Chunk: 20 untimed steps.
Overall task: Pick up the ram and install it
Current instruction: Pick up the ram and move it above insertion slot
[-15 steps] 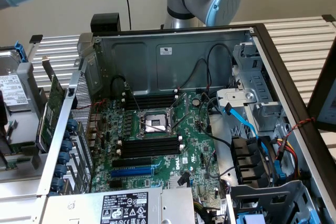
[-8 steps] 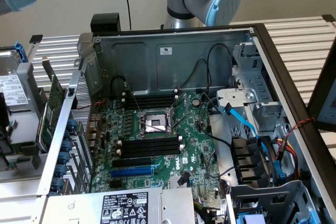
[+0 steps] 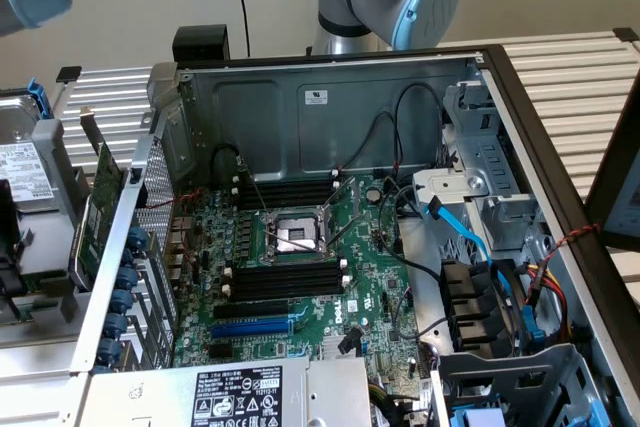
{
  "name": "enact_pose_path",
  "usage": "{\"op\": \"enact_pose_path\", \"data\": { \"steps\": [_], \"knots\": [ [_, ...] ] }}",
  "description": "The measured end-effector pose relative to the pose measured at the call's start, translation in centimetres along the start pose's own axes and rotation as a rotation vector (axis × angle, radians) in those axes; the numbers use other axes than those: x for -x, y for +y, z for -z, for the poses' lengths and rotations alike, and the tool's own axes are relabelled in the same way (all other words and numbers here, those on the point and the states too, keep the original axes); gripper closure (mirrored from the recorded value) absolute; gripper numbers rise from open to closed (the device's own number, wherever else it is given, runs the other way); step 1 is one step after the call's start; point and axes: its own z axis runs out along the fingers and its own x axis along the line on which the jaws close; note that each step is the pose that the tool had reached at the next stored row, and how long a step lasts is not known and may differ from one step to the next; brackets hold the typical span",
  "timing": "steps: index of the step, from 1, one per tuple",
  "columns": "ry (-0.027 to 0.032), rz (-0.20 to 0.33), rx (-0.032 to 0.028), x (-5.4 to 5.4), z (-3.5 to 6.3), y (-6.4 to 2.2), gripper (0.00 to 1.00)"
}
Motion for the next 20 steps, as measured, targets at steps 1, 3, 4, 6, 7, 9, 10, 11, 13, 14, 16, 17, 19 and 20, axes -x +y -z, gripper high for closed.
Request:
{"op": "enact_pose_path", "data": {
  "steps": [1,3,4,6,7,9,10,11,13,14,16,17,19,20],
  "knots": [
    [-0.0010,0.000,0.0003,0.0,-0.05,0.00,0.64],
    [-0.0023,0.000,0.0012,0.0,-0.16,-0.01,0.64],
    [-0.0028,0.000,0.0018,0.0,-0.23,0.00,0.64],
    [-0.0041,0.000,0.0032,0.0,-0.36,0.00,0.64],
    [-0.0047,0.000,0.0041,0.0,-0.43,0.00,0.64],
    [-0.0061,0.000,0.0054,0.0,-0.60,0.01,0.64],
    [-0.0069,0.000,0.0057,0.0,-0.68,0.02,0.64],
    [-0.0079,0.000,0.0062,0.0,-0.75,0.04,0.64],
    [-0.0106,0.000,0.0064,0.0,-0.91,0.07,0.64],
    [-0.0121,0.000,0.0062,0.0,-1.01,0.10,0.64],
    [-0.0155,0.000,0.0060,0.0,-1.15,0.16,0.65],
    [-0.0171,0.000,0.0061,0.0,-1.17,0.20,0.72],
    [-0.0180,0.000,0.0061,0.0,-1.14,0.25,0.84],
    [-0.0182,0.000,0.0060,0.0,-1.02,0.28,0.84]
  ]
}}
